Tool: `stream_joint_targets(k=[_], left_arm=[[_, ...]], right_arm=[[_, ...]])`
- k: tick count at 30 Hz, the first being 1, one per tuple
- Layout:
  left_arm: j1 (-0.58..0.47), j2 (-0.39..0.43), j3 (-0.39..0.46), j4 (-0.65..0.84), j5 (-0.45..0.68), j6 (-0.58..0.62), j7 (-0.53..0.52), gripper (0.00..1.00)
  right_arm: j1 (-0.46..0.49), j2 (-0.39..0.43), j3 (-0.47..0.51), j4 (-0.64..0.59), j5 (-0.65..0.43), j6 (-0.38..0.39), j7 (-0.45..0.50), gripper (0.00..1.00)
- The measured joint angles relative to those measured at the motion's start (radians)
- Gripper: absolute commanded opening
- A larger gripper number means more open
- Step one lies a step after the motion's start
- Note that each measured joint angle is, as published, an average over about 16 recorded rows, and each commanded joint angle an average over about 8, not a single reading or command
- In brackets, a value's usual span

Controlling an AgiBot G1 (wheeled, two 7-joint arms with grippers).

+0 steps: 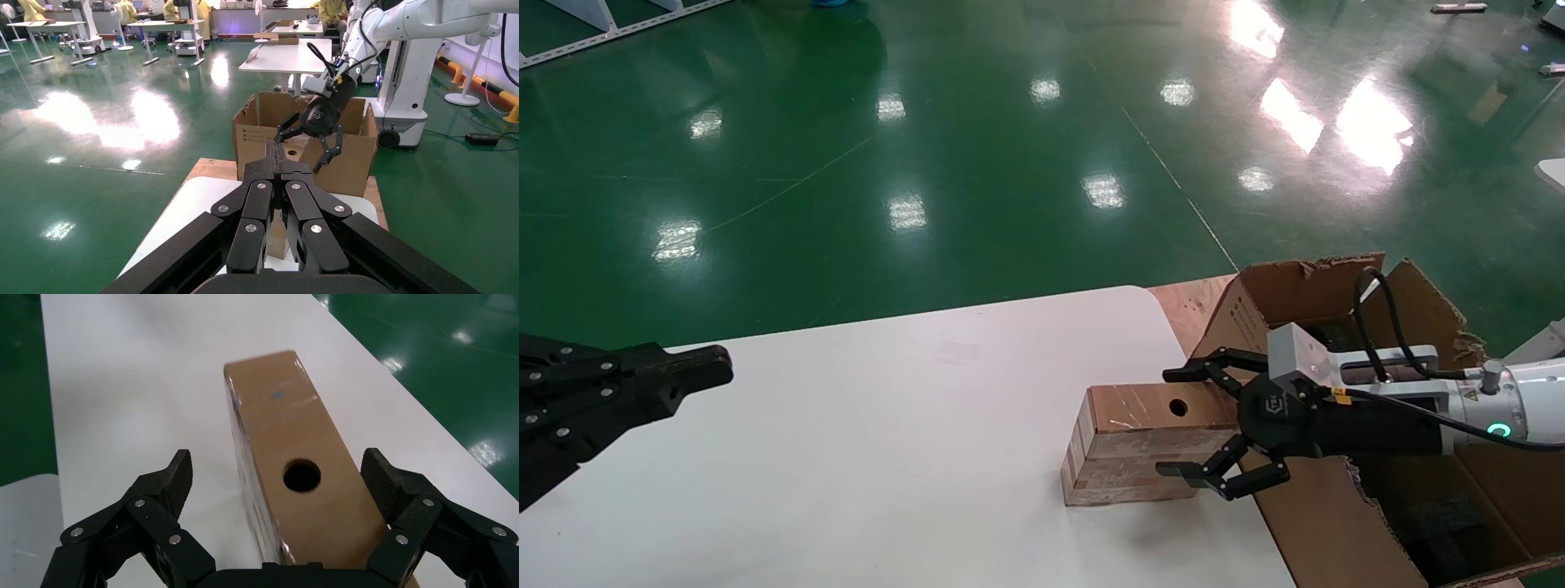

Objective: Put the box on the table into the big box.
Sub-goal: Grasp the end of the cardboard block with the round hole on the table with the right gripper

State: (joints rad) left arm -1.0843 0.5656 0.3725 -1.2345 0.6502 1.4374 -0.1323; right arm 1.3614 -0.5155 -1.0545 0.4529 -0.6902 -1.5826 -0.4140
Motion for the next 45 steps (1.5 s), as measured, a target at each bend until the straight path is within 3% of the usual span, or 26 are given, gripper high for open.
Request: stream_joint_targets(k=[2,4,9,11,16,19,45], left_arm=[[0.000,0.000,0.000,0.000,0.000,0.000,0.000,0.86],[0.000,0.000,0.000,0.000,0.000,0.000,0.000,1.00],[0.000,0.000,0.000,0.000,0.000,0.000,0.000,1.00],[0.000,0.000,0.000,0.000,0.000,0.000,0.000,1.00],[0.000,0.000,0.000,0.000,0.000,0.000,0.000,1.00],[0.000,0.000,0.000,0.000,0.000,0.000,0.000,1.00],[0.000,0.000,0.000,0.000,0.000,0.000,0.000,1.00]], right_arm=[[0.002,0.000,-0.004,-0.003,0.000,0.001,-0.002,1.00],[0.003,0.000,-0.006,-0.006,0.000,0.001,-0.003,1.00],[0.004,0.000,-0.009,-0.009,0.000,0.002,-0.005,0.96],[0.005,0.000,-0.008,-0.009,0.000,0.003,-0.005,0.81],[0.004,0.000,-0.007,-0.007,0.000,0.003,-0.004,0.20],[0.004,0.000,-0.006,-0.006,0.000,0.003,-0.004,0.00],[0.002,0.000,-0.004,0.001,0.000,0.004,-0.001,0.00]])
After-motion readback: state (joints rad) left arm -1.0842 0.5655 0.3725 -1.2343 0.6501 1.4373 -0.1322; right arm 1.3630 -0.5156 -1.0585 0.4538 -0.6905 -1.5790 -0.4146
